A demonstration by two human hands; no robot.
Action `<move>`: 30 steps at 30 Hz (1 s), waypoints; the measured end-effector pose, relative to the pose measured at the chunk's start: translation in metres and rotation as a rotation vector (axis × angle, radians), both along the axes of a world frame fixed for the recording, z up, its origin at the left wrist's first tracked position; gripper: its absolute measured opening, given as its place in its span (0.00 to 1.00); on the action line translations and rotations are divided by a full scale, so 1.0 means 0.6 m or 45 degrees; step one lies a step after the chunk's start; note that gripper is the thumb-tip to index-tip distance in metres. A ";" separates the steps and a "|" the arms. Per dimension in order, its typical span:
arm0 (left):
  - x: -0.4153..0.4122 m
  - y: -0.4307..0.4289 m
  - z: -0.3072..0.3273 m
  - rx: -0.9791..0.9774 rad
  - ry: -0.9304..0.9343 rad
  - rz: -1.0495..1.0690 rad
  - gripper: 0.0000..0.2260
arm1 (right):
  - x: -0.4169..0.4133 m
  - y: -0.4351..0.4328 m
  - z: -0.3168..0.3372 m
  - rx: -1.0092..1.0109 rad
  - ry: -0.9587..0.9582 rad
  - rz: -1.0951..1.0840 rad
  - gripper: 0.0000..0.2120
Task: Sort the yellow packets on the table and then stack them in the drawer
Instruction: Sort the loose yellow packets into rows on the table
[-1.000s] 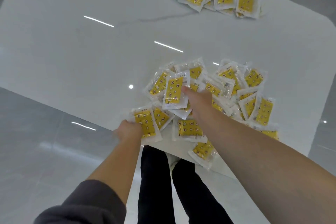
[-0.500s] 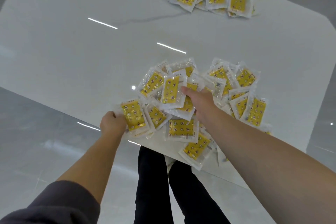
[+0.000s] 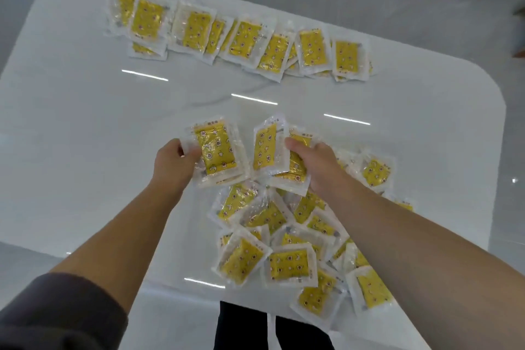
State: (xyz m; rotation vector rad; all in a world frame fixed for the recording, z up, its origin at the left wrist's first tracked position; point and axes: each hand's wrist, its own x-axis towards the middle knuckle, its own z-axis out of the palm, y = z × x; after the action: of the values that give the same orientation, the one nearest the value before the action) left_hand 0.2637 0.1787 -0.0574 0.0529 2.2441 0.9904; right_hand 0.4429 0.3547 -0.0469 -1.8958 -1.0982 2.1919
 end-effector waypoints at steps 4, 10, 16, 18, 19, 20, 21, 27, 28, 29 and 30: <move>-0.107 0.134 -0.014 0.045 0.022 -0.170 0.09 | -0.088 0.099 0.000 0.063 0.041 -0.085 0.09; -0.248 0.295 -0.043 0.045 0.120 -0.332 0.07 | -0.216 0.202 -0.022 0.144 0.105 -0.151 0.08; -0.345 0.375 -0.074 -0.181 0.294 -0.343 0.13 | -0.295 0.271 -0.077 0.291 -0.091 -0.109 0.25; -0.363 0.380 -0.081 -0.288 0.326 -0.346 0.14 | -0.290 0.284 -0.088 0.339 -0.234 -0.073 0.25; -0.372 0.379 -0.083 -0.330 0.346 -0.358 0.15 | -0.283 0.291 -0.091 0.358 -0.280 -0.071 0.25; -0.378 0.377 -0.082 -0.377 0.372 -0.371 0.15 | -0.273 0.299 -0.094 0.380 -0.310 -0.076 0.25; -0.385 0.373 -0.080 -0.427 0.405 -0.373 0.14 | -0.262 0.307 -0.095 0.401 -0.326 -0.087 0.24; -0.361 0.360 -0.061 -0.553 0.532 -0.244 0.22 | -0.226 0.329 -0.083 0.777 -0.518 0.047 0.23; -0.343 0.355 -0.055 -0.550 0.555 -0.272 0.22 | -0.219 0.323 -0.079 0.850 -0.602 0.140 0.24; -0.322 0.349 -0.050 -0.510 0.564 -0.306 0.22 | -0.209 0.312 -0.076 0.905 -0.696 0.248 0.23; -0.298 0.340 -0.046 -0.457 0.571 -0.349 0.22 | -0.198 0.300 -0.072 0.936 -0.762 0.346 0.23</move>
State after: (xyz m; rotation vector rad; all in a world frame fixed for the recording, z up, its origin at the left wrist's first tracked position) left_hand 0.0852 0.3826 -0.0853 0.4495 2.6954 0.4478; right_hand 0.3242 0.5344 -0.0900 -2.1084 -1.9831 0.9951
